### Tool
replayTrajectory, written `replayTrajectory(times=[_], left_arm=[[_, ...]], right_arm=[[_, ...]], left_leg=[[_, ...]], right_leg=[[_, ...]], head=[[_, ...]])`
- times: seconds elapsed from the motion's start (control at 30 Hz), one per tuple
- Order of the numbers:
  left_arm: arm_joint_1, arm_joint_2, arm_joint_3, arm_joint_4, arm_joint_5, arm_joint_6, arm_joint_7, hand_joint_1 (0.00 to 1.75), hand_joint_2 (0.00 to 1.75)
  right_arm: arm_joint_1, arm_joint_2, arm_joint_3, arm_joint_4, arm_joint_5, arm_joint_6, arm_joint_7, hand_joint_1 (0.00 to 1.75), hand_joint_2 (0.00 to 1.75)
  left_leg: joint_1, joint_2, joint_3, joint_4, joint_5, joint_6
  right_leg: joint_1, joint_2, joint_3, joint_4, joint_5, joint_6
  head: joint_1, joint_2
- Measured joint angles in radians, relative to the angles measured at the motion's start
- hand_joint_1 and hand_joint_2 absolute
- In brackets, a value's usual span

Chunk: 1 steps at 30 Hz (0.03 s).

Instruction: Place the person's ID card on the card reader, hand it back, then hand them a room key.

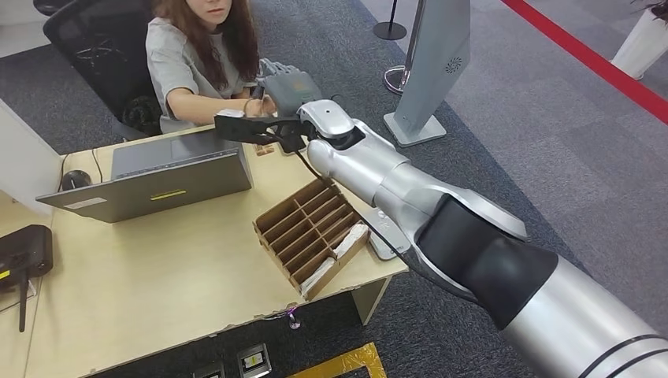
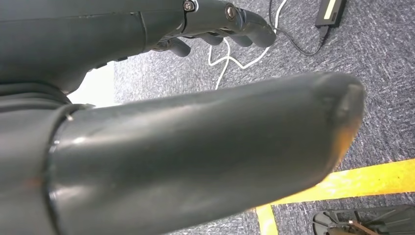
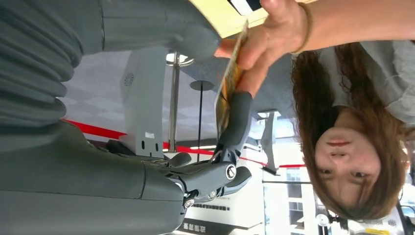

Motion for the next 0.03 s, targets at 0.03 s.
replayTrajectory(times=[0.03], left_arm=[[0.0, 0.0, 0.0, 0.0, 0.001, 0.001, 0.0, 0.0, 0.0]], right_arm=[[0.0, 0.0, 0.001, 0.004, 0.0, -0.005, 0.0, 0.0, 1.75]], left_leg=[[0.0, 0.0, 0.0, 0.0, 0.0, 0.0]], right_leg=[[0.0, 0.0, 0.0, 0.0, 0.0, 0.0]], head=[[0.0, 0.0]])
